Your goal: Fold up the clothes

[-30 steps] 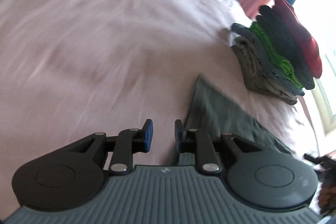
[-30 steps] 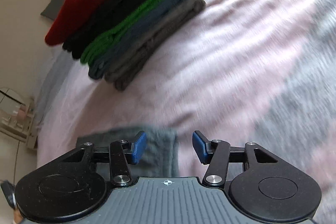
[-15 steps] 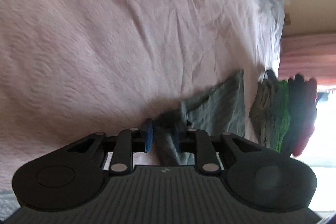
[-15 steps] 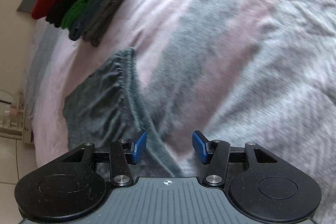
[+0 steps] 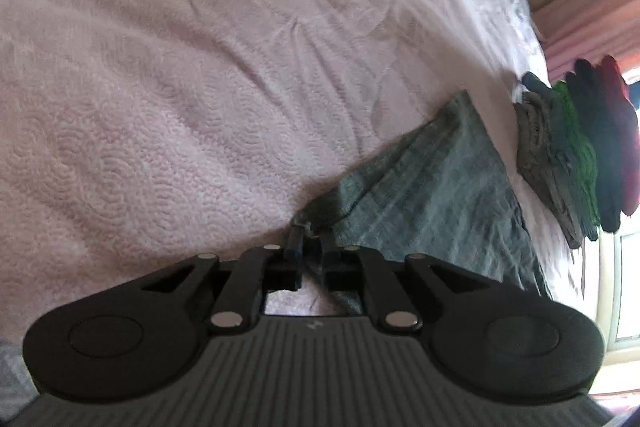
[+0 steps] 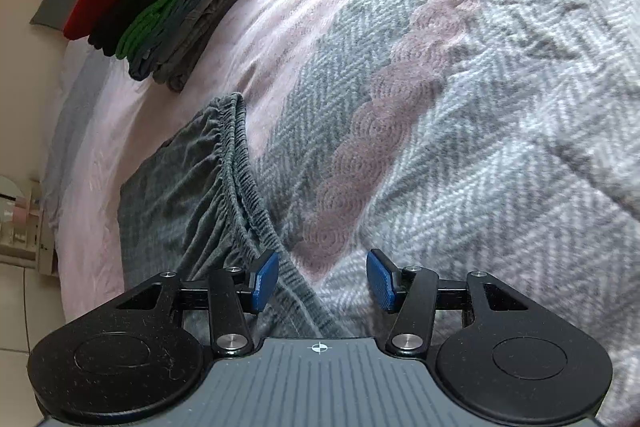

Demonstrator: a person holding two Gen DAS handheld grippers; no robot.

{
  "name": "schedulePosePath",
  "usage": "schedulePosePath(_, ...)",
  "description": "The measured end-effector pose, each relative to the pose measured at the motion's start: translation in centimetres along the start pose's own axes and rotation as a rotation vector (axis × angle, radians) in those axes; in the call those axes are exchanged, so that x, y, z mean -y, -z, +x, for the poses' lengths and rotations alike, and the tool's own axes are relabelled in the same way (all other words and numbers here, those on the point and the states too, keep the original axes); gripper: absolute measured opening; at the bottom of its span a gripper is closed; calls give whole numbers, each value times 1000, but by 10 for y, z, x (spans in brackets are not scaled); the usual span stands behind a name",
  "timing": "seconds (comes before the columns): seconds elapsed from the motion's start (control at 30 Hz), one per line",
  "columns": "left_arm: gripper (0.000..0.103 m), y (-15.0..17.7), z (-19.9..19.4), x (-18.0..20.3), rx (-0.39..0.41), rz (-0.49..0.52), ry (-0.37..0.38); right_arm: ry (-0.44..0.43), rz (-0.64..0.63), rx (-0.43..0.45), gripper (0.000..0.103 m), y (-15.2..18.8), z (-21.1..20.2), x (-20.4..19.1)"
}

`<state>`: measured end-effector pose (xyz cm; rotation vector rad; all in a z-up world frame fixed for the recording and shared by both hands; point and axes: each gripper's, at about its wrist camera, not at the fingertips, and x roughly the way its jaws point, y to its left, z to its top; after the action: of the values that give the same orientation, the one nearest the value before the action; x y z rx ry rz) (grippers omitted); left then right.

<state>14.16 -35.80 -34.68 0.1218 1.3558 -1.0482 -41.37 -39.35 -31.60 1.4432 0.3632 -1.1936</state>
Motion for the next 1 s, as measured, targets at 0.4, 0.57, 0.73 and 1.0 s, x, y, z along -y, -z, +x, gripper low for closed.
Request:
schedulePosePath(0.4,34,176,-160,-51,-68,-223,-54,-130,10,-164,70,26,-41,35)
schedulePosePath(0.57,45,244,-186,-61,-24,-432,15,-183,-15,-190,69,29,-33,38)
schedulePosePath(0.73,32,267,-185,-62,98,-471,13,-212,-20,-181,68,31,-19,43)
schedulePosePath(1.0,2,294,-193,-54,270,-445,-3,-159,-108,-138,6,29,-27,35)
